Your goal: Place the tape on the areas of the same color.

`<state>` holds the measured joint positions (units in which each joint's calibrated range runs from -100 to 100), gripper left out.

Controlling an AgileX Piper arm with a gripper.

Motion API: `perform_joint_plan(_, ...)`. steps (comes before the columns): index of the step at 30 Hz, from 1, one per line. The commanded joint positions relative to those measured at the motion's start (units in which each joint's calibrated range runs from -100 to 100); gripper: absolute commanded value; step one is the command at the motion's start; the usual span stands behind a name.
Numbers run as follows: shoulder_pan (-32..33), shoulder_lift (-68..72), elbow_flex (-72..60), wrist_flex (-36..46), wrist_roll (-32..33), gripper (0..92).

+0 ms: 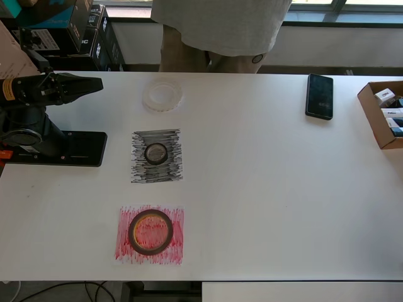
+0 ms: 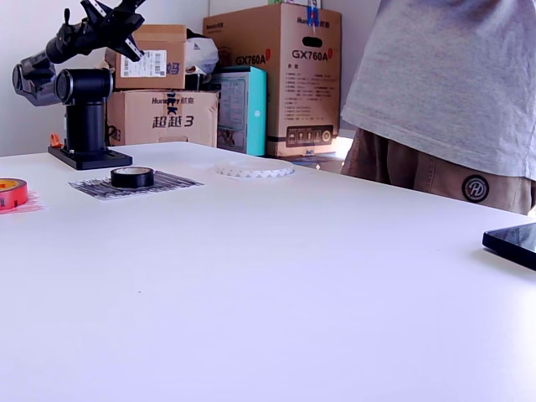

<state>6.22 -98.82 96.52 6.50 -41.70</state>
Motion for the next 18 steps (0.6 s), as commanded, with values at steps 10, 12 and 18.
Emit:
perform_joint_plan(10, -0.37, -0.53, 2.84, -6.80, -0.04, 0.0)
perform_joint_plan(12, -0.76, -0.53, 2.84, -6.54, 0.53, 0.0)
perform_joint_plan(18, -0.92, -0.53, 2.84, 3.98, 0.29, 0.0)
